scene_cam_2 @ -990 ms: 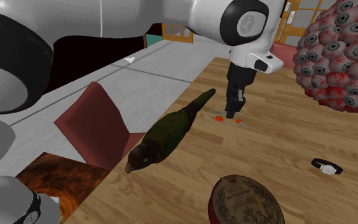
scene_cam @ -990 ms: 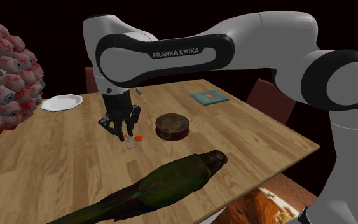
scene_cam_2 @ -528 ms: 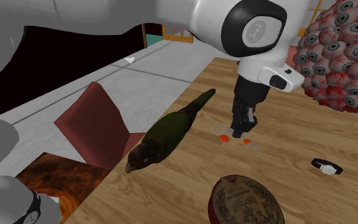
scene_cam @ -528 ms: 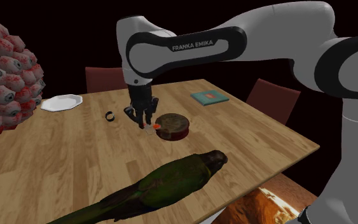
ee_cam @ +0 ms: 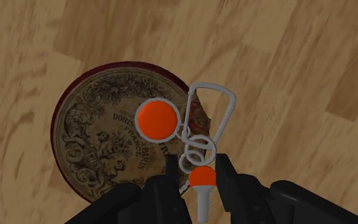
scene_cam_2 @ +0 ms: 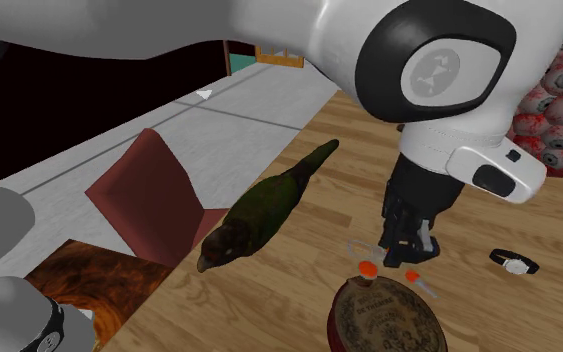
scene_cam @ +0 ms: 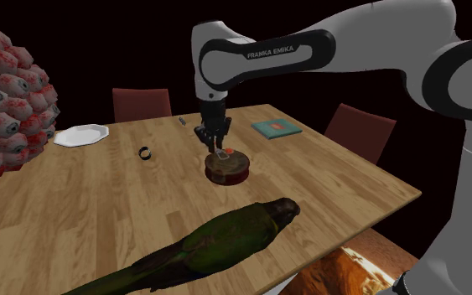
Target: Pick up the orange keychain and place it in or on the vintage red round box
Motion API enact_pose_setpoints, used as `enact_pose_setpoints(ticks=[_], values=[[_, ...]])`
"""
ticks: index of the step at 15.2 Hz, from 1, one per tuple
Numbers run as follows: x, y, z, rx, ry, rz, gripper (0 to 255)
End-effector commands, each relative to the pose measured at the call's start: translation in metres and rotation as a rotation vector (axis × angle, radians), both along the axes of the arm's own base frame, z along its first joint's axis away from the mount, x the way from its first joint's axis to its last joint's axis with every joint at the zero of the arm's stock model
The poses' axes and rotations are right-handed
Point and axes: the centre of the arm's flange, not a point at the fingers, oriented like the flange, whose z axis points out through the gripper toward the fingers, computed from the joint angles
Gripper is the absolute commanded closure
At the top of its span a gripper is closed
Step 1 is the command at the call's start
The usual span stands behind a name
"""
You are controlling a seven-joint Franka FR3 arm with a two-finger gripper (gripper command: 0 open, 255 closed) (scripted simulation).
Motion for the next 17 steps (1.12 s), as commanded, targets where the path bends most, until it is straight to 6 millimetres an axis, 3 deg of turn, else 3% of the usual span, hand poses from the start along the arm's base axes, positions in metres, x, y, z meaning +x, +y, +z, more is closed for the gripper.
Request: enact_pose_setpoints(ticks=[1,3,17], values=[[0.006,-0.027,0.002,0.000,0.000,0.001,255],[0.012,-0.049,0.002,0.000,0.000,0.001,255],[0.012,-0.049,-0.071,0.000,0.000,0.001,255]])
